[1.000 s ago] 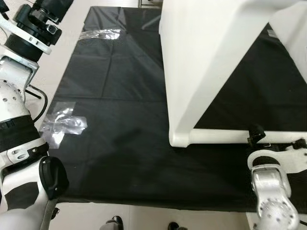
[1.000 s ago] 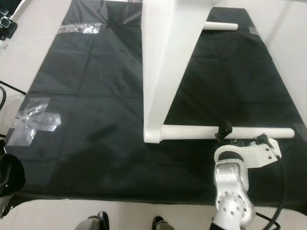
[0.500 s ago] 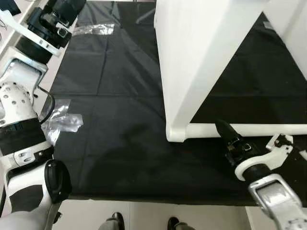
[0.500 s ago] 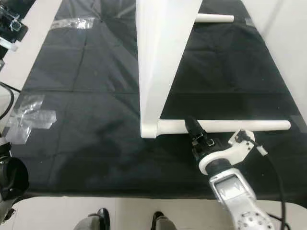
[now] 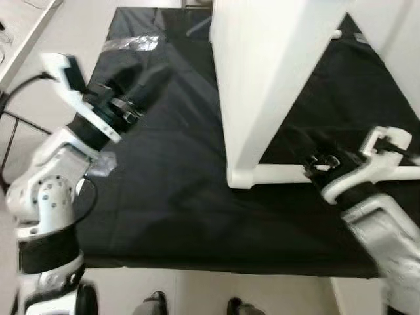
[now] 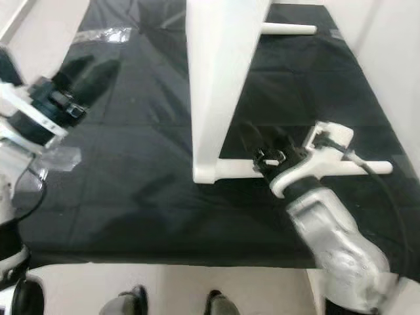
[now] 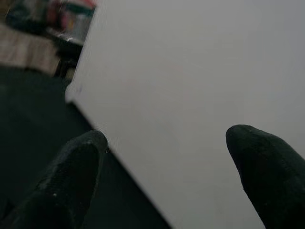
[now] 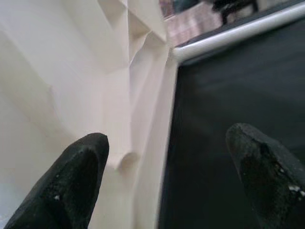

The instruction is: Building children table

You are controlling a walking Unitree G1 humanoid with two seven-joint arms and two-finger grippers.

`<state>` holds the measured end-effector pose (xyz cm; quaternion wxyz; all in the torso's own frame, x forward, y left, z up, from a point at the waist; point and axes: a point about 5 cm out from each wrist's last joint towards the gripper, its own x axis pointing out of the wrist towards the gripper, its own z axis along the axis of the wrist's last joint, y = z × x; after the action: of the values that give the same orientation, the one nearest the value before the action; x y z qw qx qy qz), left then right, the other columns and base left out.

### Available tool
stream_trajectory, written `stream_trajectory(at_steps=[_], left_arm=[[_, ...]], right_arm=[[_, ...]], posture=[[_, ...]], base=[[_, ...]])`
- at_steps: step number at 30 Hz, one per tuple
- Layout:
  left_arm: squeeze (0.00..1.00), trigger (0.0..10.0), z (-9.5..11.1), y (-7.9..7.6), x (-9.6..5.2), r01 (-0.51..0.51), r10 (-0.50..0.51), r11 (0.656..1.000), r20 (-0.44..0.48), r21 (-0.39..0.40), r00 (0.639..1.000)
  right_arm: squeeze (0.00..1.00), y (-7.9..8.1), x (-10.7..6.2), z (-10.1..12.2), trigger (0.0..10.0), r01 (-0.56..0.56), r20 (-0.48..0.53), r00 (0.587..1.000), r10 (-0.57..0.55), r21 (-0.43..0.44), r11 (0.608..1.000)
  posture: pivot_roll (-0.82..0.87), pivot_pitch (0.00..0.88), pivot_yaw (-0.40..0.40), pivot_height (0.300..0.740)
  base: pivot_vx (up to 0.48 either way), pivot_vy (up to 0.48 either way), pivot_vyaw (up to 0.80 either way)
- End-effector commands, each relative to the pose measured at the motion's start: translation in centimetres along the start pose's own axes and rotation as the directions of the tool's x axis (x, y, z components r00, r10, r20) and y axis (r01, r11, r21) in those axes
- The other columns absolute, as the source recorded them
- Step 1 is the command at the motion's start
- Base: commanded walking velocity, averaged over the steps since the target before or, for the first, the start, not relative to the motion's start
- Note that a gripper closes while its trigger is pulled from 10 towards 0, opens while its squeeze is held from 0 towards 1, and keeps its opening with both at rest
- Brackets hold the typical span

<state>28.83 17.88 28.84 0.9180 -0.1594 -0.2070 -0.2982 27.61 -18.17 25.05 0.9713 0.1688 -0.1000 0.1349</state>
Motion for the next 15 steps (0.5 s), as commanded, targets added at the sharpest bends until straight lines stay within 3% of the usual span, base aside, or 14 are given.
stream_trajectory(at_steps=[1, 8, 15], left_arm=[[0.0, 10.0, -0.2, -0.3, -0.6, -0.03, 0.031, 0.999, -0.009, 0.027, 0.999], [0.0, 10.0, -3.3, -1.5, -3.6, -0.085, 0.082, 0.995, -0.076, -0.043, 0.994], [0.0, 10.0, -4.7, -2.6, -5.9, -0.151, 0.154, 0.988, -0.128, 0.026, 0.98]], right_arm=[[0.0, -0.4, 0.4, -0.8, 10.0, 0.043, -0.015, 0.999, -0.044, -0.058, 0.997], [0.0, -0.2, 3.0, -3.3, 10.0, 0.061, -0.064, 0.995, -0.074, -0.179, 0.982], [0.0, 0.1, 4.3, -4.8, 10.0, 0.06, -0.046, 0.996, -0.07, -0.202, 0.978]], posture=[[0.01, 0.228, -0.059, 0.74], [0.04, 0.181, -0.102, 0.74], [0.05, 0.149, -0.096, 0.74]], base=[[0.0, 0.0, 0.0], [0.0, 0.0, 0.0], [0.0, 0.0, 0.0]])
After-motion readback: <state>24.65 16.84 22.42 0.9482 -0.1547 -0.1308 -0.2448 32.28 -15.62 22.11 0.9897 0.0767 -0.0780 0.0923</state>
